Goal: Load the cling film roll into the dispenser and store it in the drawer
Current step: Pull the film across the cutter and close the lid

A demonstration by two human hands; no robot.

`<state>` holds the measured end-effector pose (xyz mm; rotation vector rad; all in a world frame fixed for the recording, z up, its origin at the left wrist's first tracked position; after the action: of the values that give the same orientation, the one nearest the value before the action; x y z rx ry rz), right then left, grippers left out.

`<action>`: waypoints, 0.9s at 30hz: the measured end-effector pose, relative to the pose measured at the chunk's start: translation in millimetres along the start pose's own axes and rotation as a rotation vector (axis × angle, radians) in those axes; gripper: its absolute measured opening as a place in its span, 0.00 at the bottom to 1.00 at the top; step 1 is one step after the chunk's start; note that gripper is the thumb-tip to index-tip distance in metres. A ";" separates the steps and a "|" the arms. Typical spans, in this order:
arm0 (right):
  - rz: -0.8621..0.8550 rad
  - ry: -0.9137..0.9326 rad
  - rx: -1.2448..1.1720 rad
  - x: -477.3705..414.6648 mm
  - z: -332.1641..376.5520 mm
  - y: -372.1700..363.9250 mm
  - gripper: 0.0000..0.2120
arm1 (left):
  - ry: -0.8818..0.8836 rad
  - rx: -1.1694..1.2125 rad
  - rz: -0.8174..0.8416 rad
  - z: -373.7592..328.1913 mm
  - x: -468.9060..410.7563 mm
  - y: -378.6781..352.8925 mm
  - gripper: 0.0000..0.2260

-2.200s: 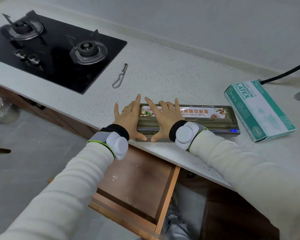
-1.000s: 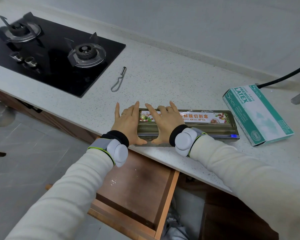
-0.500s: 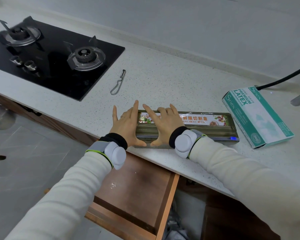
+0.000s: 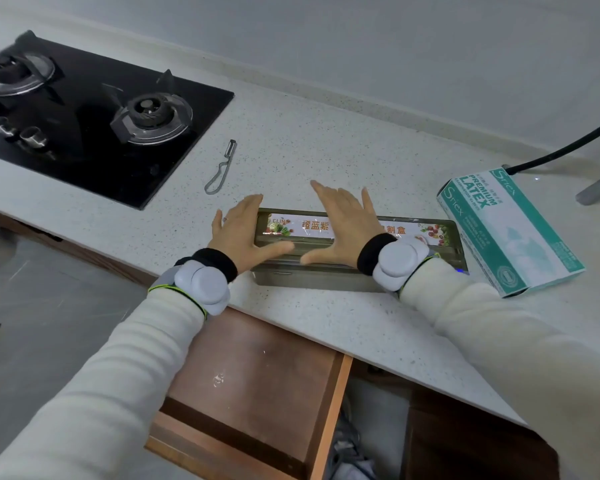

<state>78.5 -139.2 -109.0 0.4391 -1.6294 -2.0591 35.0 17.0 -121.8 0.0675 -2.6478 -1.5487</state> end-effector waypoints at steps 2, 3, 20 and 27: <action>-0.043 -0.026 -0.026 -1.8 -11.7 11.0 0.59 | -0.003 0.058 -0.076 -6.0 -5.0 12.2 0.39; -0.054 -0.036 -0.031 -3.1 -15.8 15.2 0.58 | -0.008 0.062 -0.090 -8.7 -7.9 15.6 0.34; -0.047 -0.019 -0.021 -10.3 -21.3 15.7 0.39 | -0.013 -0.158 0.001 -30.7 -29.1 10.4 0.17; -0.059 -0.035 -0.028 -9.5 -23.2 19.4 0.33 | -0.012 -0.222 0.042 -40.9 -29.7 4.1 0.13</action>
<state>101.8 -156.5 -96.1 0.4491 -1.6237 -2.1420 68.1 -14.3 -99.5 -0.0098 -2.4498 -1.8214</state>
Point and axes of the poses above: each hand's wrist, its own x-axis away from the middle knuckle, its own y-axis out of the back of the hand, z = x × y, the point moved 9 cm from there along -x, towards the middle knuckle, and after that the axes turned 5 degrees about -z, right-handed, at the moved point
